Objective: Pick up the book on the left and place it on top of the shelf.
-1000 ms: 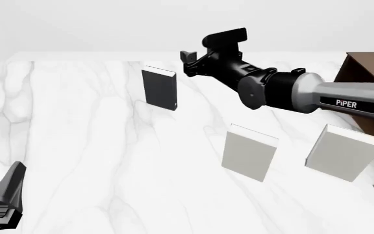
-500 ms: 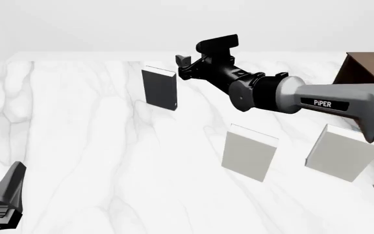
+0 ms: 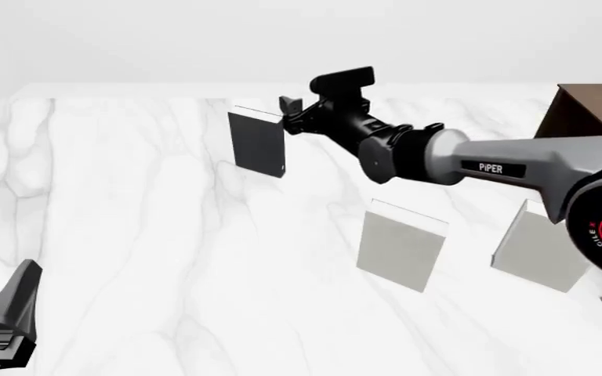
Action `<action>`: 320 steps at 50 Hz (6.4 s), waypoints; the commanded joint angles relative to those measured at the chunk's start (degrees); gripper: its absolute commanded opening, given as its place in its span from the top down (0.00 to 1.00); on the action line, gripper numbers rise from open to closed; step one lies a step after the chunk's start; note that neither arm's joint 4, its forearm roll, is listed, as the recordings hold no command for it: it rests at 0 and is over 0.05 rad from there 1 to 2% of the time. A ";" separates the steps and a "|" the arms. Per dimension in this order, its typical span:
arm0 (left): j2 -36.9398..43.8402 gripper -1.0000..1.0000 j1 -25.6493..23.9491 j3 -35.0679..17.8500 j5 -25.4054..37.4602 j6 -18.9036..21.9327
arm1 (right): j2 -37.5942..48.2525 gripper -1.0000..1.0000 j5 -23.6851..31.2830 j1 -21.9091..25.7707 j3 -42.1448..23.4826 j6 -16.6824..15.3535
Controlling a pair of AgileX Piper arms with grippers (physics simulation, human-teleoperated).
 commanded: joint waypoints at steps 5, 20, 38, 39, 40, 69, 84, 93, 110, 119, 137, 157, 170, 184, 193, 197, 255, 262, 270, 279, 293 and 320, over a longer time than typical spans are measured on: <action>0.00 0.00 0.00 0.00 0.00 0.00 | 3.34 0.00 -0.54 -0.19 -1.99 0.56; 0.00 0.00 0.00 0.00 0.00 0.00 | 6.93 0.00 -0.76 -0.31 -4.93 1.18; 0.00 0.00 0.00 0.00 0.00 0.00 | 9.70 0.00 -0.70 0.03 -7.27 1.43; 0.00 0.00 0.00 0.00 0.00 0.00 | 9.85 0.00 -0.72 0.05 -7.38 1.47; 0.00 0.00 0.00 0.00 0.00 0.00 | 10.05 0.00 -0.77 0.15 -7.43 1.43; 0.00 0.00 0.00 0.00 0.00 0.00 | 14.63 0.00 -0.94 1.20 -11.04 2.17; 0.00 0.00 0.00 0.00 0.00 0.00 | 16.71 0.00 -0.76 1.05 -13.40 2.26; 0.00 0.00 0.00 0.00 0.00 0.00 | 17.91 0.00 -0.61 1.12 -14.69 2.38; 0.00 0.00 0.00 0.00 0.00 0.00 | 19.99 0.00 0.02 1.03 -17.23 2.54; 0.00 0.00 0.00 0.00 0.00 0.00 | 21.71 0.00 0.56 0.95 -19.30 2.71; 0.00 0.00 0.00 0.00 0.00 0.00 | 24.46 0.00 1.75 0.73 -22.57 2.95; 0.00 0.00 0.00 0.00 0.00 0.00 | 28.02 0.00 4.21 0.67 -27.87 2.85; 0.00 0.00 0.00 0.00 0.00 0.00 | 29.68 0.00 5.35 0.88 -30.48 3.14; 0.00 0.00 0.00 0.00 0.00 0.00 | 28.38 1.00 3.67 1.38 -27.49 2.43; 0.00 0.00 0.00 0.00 0.00 0.00 | 27.18 1.00 1.88 1.44 -24.92 3.63; 0.00 0.00 0.00 0.00 0.00 0.00 | 24.63 1.00 0.65 2.01 -21.87 3.56; 0.00 0.00 0.00 0.00 0.00 0.00 | -18.70 1.00 2.37 2.70 12.10 -3.62; 0.00 0.00 0.00 0.00 0.00 0.00 | -24.11 1.00 4.15 1.04 15.67 -5.34; 0.00 0.00 0.00 0.00 0.00 0.00 | -29.27 1.00 5.29 -0.08 19.29 -6.46; 0.00 0.00 0.00 0.00 0.00 0.00 | -34.21 1.00 6.58 -2.09 22.39 -8.33; 0.00 0.00 0.00 0.00 0.00 0.00 | -40.23 1.00 13.36 -4.46 21.60 -11.46; 0.00 0.00 0.00 0.00 0.00 0.00 | -50.79 1.00 24.03 -10.54 20.88 -17.03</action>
